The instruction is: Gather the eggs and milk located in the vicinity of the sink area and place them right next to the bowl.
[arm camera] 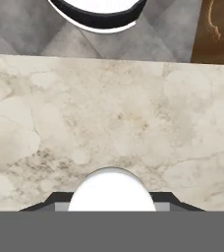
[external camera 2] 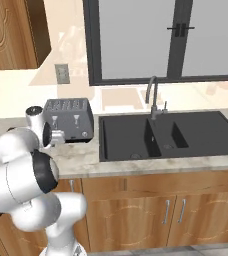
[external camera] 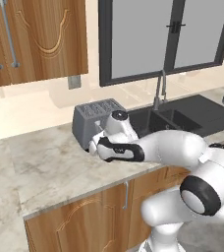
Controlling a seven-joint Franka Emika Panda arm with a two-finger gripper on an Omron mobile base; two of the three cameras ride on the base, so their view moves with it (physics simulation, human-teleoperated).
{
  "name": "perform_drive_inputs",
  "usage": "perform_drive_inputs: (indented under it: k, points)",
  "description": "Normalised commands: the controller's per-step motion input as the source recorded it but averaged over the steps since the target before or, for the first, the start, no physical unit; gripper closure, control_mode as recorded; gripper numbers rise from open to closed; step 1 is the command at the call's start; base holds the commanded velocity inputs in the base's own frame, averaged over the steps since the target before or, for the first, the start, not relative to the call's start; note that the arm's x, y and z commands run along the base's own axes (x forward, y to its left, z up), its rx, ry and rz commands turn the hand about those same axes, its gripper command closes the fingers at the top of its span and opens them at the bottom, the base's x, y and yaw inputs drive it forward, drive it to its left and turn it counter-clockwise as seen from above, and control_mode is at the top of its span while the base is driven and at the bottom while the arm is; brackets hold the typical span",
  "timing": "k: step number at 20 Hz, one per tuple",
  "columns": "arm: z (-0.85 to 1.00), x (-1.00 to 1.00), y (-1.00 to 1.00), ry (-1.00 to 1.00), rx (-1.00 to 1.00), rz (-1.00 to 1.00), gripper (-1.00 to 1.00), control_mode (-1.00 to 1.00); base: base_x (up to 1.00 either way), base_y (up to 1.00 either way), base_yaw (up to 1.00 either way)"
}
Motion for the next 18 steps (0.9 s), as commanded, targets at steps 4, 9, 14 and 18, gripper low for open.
perform_drive_inputs:
  k: [4, 9, 14, 18]
  points:
    - [0.9, -0.33, -0.19, 0.06, 0.0, 0.0, 1.0, -1.0, 0.0, 0.0, 0.0]
    - [0.42, -0.57, -0.34, 0.0, 0.0, 0.0, 1.0, -1.0, 0.0, 0.0, 0.0]
    - [0.3, -0.53, -0.31, 0.0, 0.0, 0.0, 1.0, -1.0, 0.0, 0.0, 0.0]
    - [0.06, -0.36, -0.31, 0.0, 0.0, 0.0, 1.0, -1.0, 0.0, 0.0, 0.0]
